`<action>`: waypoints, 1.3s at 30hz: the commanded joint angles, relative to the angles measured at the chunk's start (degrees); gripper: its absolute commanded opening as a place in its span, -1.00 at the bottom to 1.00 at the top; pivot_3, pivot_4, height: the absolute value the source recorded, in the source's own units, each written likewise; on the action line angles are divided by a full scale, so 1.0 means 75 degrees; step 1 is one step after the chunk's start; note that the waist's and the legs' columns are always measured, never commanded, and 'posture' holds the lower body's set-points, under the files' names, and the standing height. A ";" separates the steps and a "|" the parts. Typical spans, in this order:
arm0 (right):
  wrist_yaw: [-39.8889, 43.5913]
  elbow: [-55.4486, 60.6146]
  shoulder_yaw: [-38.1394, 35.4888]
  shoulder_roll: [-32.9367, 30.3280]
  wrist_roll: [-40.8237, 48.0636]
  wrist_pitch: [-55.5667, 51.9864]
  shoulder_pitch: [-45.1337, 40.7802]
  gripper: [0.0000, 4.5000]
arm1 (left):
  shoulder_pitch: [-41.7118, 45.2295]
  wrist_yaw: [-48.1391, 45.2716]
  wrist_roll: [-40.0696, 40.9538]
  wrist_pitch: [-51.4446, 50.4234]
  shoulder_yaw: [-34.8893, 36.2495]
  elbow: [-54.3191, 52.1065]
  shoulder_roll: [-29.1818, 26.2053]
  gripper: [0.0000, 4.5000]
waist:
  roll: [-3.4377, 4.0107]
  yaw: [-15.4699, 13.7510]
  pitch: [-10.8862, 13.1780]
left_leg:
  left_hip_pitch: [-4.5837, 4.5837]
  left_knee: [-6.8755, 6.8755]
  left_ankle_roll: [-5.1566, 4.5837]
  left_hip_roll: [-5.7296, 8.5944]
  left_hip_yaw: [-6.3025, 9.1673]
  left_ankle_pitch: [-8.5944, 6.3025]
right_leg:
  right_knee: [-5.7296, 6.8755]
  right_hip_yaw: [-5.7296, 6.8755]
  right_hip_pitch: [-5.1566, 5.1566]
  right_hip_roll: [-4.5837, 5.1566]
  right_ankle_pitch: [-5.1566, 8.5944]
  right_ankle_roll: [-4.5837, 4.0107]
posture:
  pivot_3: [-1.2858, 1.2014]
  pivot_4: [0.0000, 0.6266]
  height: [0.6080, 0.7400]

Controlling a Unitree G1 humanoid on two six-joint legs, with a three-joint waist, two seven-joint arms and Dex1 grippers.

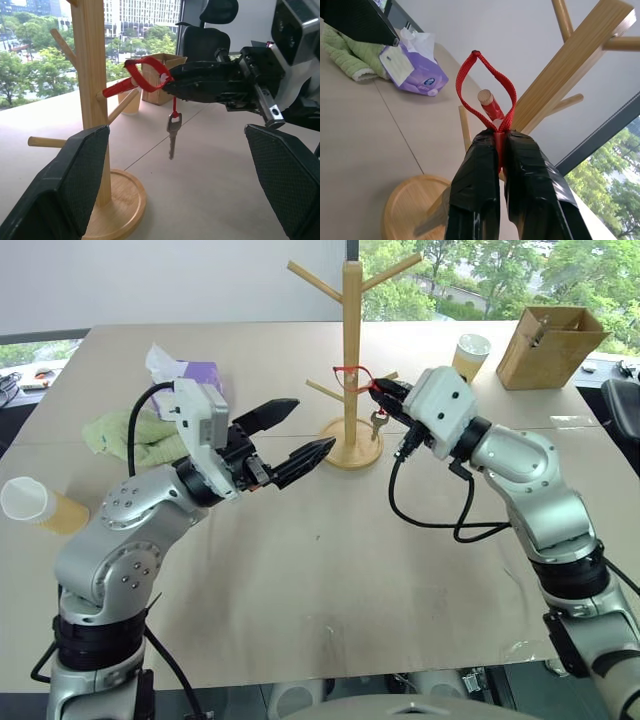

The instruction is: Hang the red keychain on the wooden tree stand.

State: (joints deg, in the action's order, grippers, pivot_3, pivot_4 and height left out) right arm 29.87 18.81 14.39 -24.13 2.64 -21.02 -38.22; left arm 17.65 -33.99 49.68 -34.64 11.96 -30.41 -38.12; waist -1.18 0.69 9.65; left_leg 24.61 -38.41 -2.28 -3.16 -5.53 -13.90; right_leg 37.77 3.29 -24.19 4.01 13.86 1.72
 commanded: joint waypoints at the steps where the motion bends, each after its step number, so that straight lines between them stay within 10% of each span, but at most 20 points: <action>1: 0.0054 -0.0147 -0.0061 0.0186 -0.0069 0.0303 -0.0281 -0.99 | 0.0041 0.0003 0.0007 0.0052 0.0194 -0.0252 -0.0087 1.00 | 0.0000 0.0001 0.0000 | 0.0000 0.0000 0.0000 0.0000 0.0001 0.0000 | 0.0001 0.0000 0.0000 0.0000 0.0000 0.0000 | 0.03 -0.52 1.00; 13: -0.0270 -0.1842 -0.0174 0.0850 -0.0463 0.0912 -0.0735 -0.99 | -0.0105 0.0101 -0.0058 0.0108 0.0263 -0.0415 -0.0079 1.00 | 0.0000 0.0004 0.0000 | 0.0000 -0.0002 0.0001 0.0000 -0.0001 0.0001 | 0.0005 0.0000 0.0000 0.0001 -0.0001 -0.0002 | 0.03 -0.52 1.00; 23: -0.0084 -0.1465 -0.0678 0.0832 -0.0121 0.1047 -0.0339 0.97 | -0.0135 0.0206 -0.0184 0.0167 0.0208 -0.0359 0.0075 1.00 | 0.0000 -0.0006 0.0000 | 0.0000 -0.0002 0.0001 0.0000 -0.0001 0.0001 | 0.0009 0.0000 0.0000 0.0002 -0.0001 -0.0002 | 0.03 -0.52 1.00; 39: -0.1707 -0.2142 -0.3522 0.0860 0.0952 0.0696 0.2644 0.97 | -0.1321 0.3207 -0.4109 0.2726 -0.0089 0.1912 0.2615 1.00 | -0.0007 -0.0034 -0.0008 | -0.0046 0.0000 0.0001 0.0007 -0.0009 0.0000 | 0.0013 -0.0005 0.0042 -0.0002 -0.0001 -0.0003 | 0.03 -0.52 1.00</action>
State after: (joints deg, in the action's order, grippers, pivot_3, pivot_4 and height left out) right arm 20.80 5.27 -8.79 -17.98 9.64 -17.11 -18.61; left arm 7.87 -11.91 21.91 -18.28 10.83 -16.97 -18.98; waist -1.23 0.44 9.59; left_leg 24.21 -38.41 -2.27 -3.10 -5.61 -13.90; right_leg 37.84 3.26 -23.79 4.00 13.85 1.70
